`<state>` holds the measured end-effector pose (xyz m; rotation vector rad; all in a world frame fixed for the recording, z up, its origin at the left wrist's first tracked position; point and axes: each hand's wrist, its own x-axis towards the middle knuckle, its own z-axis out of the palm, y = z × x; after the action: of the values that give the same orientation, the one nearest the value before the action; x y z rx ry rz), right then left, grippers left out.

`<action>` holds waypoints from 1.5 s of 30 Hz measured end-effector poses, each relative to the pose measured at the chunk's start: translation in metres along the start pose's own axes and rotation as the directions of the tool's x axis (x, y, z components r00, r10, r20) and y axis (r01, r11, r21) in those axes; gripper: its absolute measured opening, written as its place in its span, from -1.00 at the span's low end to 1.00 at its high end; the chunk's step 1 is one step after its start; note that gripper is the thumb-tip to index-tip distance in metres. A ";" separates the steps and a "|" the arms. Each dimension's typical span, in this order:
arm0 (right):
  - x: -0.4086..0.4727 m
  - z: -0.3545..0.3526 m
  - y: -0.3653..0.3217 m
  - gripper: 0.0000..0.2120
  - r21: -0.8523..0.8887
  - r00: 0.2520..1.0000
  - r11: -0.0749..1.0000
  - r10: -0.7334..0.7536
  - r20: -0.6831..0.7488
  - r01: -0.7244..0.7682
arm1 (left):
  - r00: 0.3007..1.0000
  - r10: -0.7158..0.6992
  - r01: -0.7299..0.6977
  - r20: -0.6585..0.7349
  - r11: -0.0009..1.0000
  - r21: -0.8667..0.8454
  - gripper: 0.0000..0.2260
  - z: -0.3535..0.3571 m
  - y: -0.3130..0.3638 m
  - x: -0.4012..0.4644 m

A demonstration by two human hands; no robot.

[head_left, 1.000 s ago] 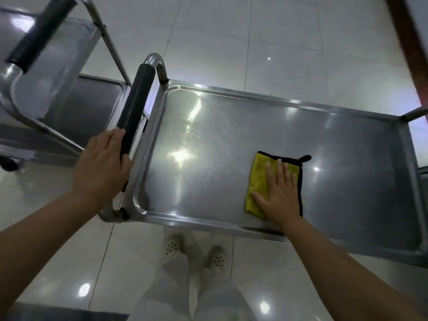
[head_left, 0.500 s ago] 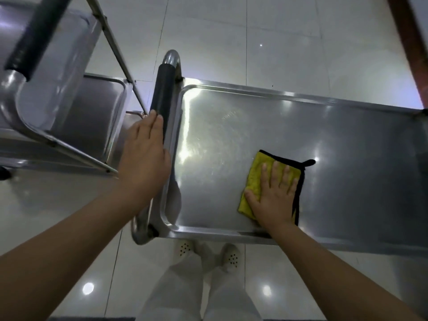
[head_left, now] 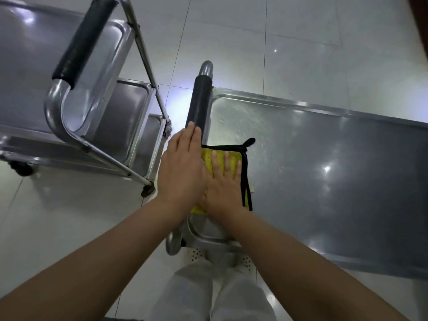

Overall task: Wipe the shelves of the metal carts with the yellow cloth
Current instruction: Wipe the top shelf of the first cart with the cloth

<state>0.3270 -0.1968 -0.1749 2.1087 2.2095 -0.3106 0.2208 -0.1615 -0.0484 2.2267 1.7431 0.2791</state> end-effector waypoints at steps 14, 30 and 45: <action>-0.017 -0.016 0.109 -0.29 0.051 0.995 0.997 0.064 -0.076 -0.060 | 0.999 -0.035 0.035 0.004 0.999 -0.021 -0.39 0.000 0.007 -0.003; -0.071 -0.039 0.298 -0.19 0.079 0.901 0.900 0.433 -0.034 -0.429 | 1.000 0.022 -0.016 -0.017 0.955 0.296 -0.56 0.009 0.076 0.034; -0.026 -0.022 0.186 -0.25 0.026 0.965 0.967 0.253 -0.072 -0.252 | 0.999 -0.011 0.021 -0.053 0.982 0.188 -0.48 0.019 0.061 0.006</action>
<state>0.5153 -0.2115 -0.1659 2.4138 1.9463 -0.2363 0.2840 -0.1714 -0.0456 2.3537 1.8843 0.1759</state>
